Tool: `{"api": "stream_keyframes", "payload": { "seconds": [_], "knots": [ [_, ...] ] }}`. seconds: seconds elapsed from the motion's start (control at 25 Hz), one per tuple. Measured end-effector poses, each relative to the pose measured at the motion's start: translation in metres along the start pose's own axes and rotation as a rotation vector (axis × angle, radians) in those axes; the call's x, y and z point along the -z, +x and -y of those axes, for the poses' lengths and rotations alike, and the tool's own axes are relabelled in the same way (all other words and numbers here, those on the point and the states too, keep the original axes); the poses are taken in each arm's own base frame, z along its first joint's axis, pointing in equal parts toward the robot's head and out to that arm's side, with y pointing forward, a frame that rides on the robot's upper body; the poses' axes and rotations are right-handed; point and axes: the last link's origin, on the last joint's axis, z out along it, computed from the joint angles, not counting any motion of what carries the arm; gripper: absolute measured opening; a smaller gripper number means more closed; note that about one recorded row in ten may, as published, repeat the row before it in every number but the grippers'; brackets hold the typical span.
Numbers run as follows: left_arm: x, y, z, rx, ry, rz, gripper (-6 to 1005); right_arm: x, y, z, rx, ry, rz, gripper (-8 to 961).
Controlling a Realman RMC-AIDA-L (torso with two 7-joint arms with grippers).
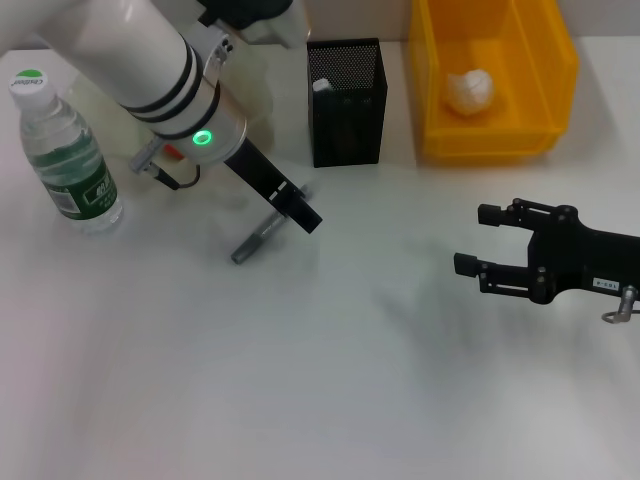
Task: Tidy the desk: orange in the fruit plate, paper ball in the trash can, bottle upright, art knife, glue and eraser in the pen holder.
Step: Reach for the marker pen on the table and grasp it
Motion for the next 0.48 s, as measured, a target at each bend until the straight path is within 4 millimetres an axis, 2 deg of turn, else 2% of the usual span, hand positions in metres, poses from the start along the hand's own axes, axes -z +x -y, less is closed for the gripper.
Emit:
{"api": "stream_keyframes", "payload": {
  "seconds": [0.4,0.48],
  "knots": [
    [-0.013,-0.007,0.002,-0.004,0.026,0.019,760,-0.003,-0.001,0.000,0.003,-0.002,0.000,680],
    [-0.013,-0.007,0.003,-0.004,0.028,0.017,695,-0.002,-0.001,0.000,0.002,-0.001,0.001,678]
  ]
}}
